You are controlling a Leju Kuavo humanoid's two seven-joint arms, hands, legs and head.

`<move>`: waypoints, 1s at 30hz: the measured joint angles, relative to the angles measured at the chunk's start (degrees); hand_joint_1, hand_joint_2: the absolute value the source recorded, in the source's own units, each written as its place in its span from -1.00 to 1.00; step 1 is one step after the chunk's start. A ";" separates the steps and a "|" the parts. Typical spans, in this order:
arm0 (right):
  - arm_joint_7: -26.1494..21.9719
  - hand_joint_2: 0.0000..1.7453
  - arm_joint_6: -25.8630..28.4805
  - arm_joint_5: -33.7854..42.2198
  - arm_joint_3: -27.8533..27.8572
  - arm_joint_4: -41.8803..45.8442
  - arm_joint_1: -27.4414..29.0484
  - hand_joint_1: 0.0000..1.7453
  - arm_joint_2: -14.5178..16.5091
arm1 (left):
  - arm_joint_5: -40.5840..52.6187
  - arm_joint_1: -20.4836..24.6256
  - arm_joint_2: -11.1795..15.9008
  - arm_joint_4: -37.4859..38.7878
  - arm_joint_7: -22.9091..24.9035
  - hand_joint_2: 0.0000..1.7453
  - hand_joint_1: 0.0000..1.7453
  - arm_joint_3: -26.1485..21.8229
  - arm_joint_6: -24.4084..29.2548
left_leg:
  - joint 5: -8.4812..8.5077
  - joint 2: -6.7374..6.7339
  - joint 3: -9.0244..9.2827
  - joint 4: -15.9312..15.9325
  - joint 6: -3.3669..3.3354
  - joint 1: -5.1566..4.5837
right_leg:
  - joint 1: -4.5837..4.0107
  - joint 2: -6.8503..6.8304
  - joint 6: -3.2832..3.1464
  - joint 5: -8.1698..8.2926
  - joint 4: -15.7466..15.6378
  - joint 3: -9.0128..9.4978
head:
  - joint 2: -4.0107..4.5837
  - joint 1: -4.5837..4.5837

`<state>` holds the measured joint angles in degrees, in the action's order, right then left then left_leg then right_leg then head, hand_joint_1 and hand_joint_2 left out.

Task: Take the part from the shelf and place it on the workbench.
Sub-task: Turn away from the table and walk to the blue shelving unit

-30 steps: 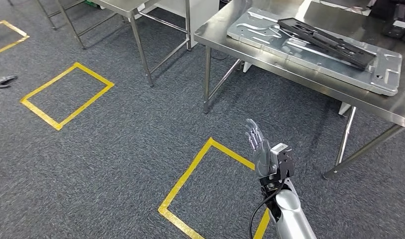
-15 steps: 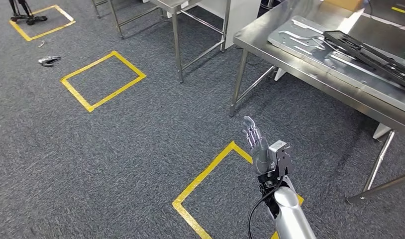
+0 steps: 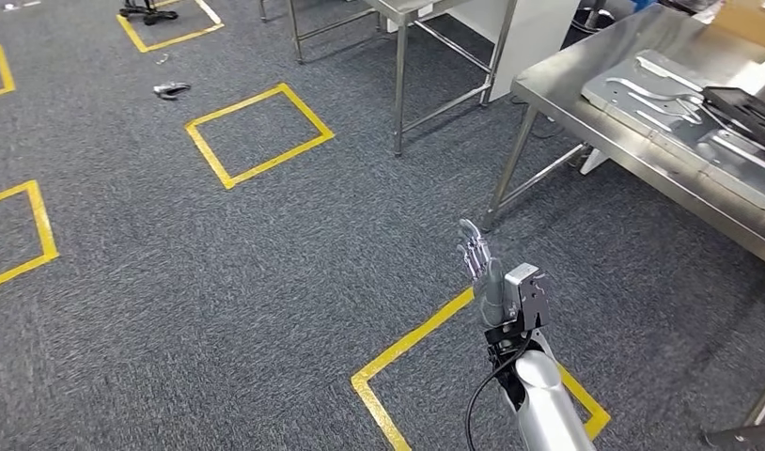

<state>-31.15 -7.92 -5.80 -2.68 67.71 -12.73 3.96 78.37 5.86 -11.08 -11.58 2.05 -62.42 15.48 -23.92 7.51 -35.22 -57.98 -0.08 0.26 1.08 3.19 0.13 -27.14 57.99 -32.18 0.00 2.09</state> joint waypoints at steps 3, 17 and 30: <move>-0.14 -1.00 -0.09 -0.24 0.02 -0.11 -0.03 -1.00 0.04 | 0.05 0.09 0.02 0.00 0.01 -1.00 -1.00 0.02 0.11 | -3.27 -4.99 -2.59 -5.42 0.81 -0.06 | 0.13 -2.54 -0.94 0.35 -0.96 0.66 | 0.00 0.38; 0.62 -1.00 1.27 -2.22 -1.36 -8.00 -1.81 -1.00 1.80 | -0.10 -0.29 0.60 -0.01 0.19 -1.00 -1.00 0.00 1.58 | -0.43 -8.49 0.88 0.50 -0.62 0.29 | -0.09 -8.58 1.59 -2.63 1.51 0.76 | 0.00 0.28; 14.69 -1.00 13.97 -0.84 2.72 -44.57 -2.26 -1.00 -0.67 | 0.75 -1.98 2.52 -0.01 4.28 -1.00 -1.00 0.55 1.90 | 0.09 0.89 0.14 0.21 0.28 0.27 | -0.18 -0.02 -0.06 -0.47 0.26 0.11 | 0.00 0.22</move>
<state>-16.47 6.06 -6.63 0.03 23.15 -14.99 3.28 79.12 3.89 -8.56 -11.58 6.34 -61.87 17.38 -23.83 8.40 -35.08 -57.77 0.20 0.53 0.90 3.17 0.07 -27.61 58.24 -32.07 0.00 2.32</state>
